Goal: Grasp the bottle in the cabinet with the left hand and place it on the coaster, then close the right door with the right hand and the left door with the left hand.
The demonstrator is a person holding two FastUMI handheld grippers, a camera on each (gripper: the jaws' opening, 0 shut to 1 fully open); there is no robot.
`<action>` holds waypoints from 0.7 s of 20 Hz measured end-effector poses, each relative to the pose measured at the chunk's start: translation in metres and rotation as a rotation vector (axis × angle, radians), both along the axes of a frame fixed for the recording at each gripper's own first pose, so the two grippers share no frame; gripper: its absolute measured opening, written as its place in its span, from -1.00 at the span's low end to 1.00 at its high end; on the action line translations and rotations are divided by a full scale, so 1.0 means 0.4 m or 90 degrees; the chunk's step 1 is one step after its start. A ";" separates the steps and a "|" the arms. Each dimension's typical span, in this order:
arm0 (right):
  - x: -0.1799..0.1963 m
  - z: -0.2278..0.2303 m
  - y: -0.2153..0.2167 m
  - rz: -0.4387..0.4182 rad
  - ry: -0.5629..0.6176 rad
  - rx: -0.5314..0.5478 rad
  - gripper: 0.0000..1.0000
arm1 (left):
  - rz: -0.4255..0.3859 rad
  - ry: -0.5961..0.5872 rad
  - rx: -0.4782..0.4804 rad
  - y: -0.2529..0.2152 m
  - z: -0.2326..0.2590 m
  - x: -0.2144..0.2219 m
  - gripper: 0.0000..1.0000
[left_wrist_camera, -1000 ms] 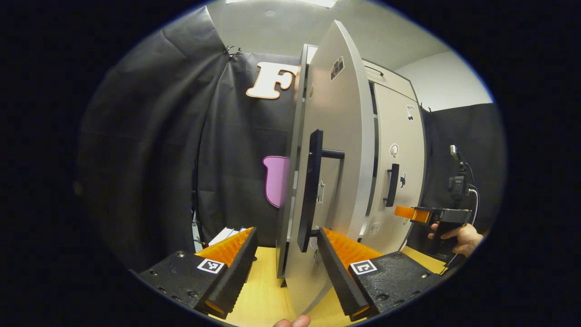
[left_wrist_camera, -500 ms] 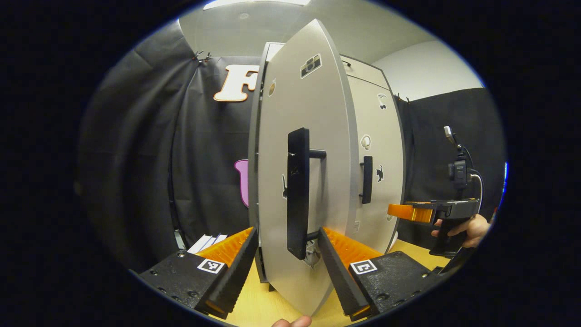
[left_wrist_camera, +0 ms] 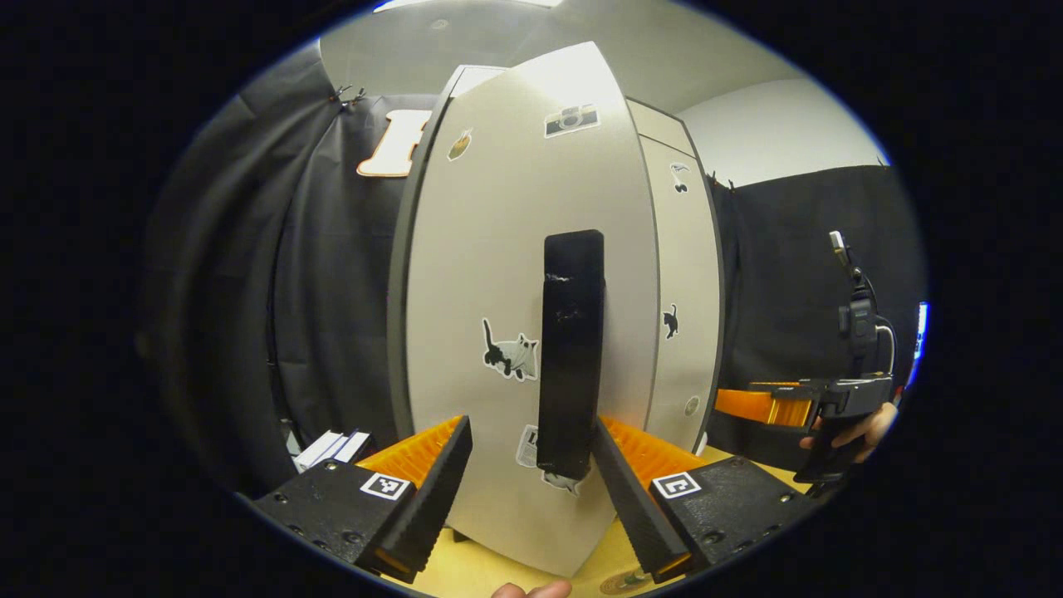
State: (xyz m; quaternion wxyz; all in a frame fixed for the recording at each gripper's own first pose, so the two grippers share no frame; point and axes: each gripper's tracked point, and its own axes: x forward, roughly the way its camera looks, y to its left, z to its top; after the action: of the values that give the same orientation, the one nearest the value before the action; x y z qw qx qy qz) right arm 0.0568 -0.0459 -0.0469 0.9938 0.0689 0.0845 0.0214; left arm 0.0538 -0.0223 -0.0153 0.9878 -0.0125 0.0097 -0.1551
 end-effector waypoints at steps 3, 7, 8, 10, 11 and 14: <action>-0.011 0.007 -0.034 -0.009 -0.001 -0.001 0.94 | -0.003 -0.005 0.010 -0.050 -0.005 0.044 0.83; -0.021 -0.001 -0.072 -0.022 0.005 -0.006 1.00 | -0.001 -0.013 0.024 -0.104 -0.010 0.105 0.84; -0.025 -0.010 -0.078 -0.024 0.010 -0.008 1.00 | 0.002 -0.010 0.025 -0.112 -0.014 0.118 0.84; -0.035 -0.025 -0.087 -0.025 0.018 -0.011 1.00 | 0.006 -0.004 0.013 -0.120 -0.015 0.127 0.84; -0.040 -0.030 -0.093 -0.026 0.021 -0.013 0.94 | 0.006 -0.003 0.007 -0.127 -0.014 0.135 0.84; -0.053 -0.040 -0.101 -0.027 0.026 -0.012 1.00 | 0.011 -0.002 0.007 -0.161 -0.024 0.192 0.84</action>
State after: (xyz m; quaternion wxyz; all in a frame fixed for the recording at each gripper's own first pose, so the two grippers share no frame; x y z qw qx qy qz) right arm 0.0354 -0.0864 -0.0628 0.9927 0.0618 0.1031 -0.0018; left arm 0.1306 -0.0867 -0.0248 0.9891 -0.0071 0.0085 -0.1469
